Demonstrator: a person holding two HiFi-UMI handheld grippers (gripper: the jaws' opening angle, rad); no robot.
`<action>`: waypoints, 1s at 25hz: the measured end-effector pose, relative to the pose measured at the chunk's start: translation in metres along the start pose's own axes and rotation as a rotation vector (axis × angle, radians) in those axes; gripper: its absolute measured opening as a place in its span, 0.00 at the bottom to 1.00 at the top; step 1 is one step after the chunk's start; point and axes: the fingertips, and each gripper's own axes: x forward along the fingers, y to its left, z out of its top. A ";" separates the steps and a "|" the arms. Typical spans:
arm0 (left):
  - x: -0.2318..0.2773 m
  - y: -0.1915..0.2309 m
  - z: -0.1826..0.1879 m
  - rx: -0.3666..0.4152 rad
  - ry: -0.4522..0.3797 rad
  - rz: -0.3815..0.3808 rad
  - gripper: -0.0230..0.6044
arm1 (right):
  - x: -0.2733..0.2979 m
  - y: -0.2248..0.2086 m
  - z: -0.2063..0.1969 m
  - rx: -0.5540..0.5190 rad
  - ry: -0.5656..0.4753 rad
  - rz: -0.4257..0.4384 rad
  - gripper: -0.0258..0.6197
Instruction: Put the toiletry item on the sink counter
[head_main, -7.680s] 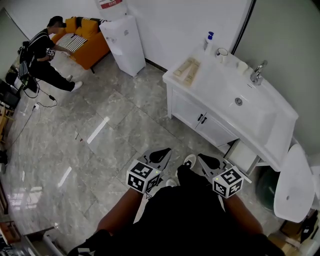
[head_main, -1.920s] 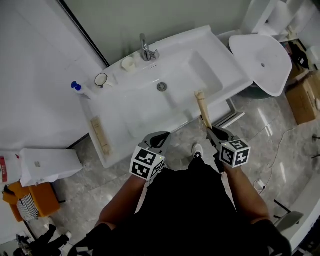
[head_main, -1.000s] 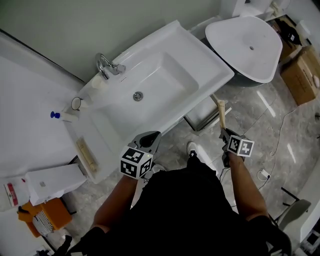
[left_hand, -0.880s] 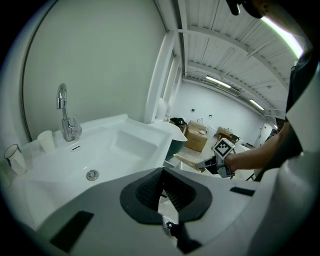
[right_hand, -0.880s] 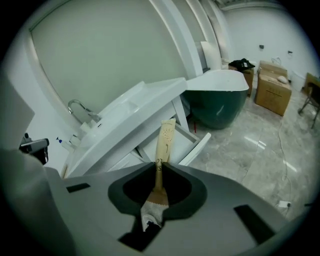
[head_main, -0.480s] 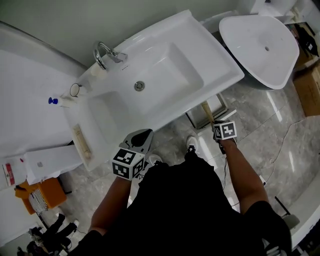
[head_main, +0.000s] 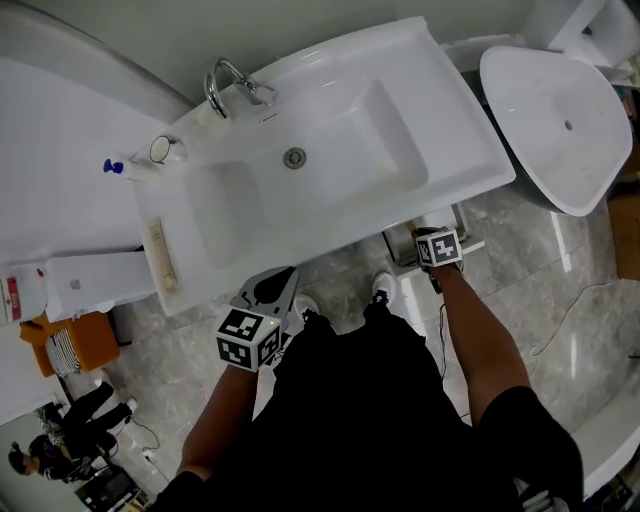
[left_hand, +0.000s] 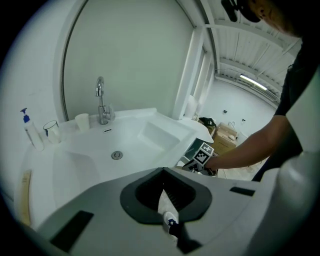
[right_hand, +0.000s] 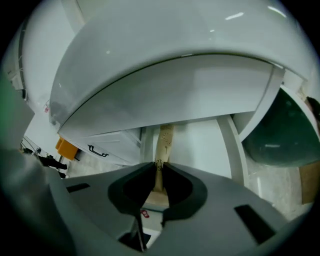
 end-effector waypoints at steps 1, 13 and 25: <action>-0.001 0.002 -0.002 -0.010 0.000 0.013 0.04 | 0.006 0.000 0.005 0.005 -0.008 0.008 0.10; -0.015 0.020 -0.011 -0.065 -0.015 0.077 0.04 | 0.030 0.005 0.005 0.026 0.026 0.030 0.20; -0.020 0.023 0.002 -0.015 -0.057 0.012 0.04 | -0.010 0.031 0.011 0.025 -0.052 0.018 0.20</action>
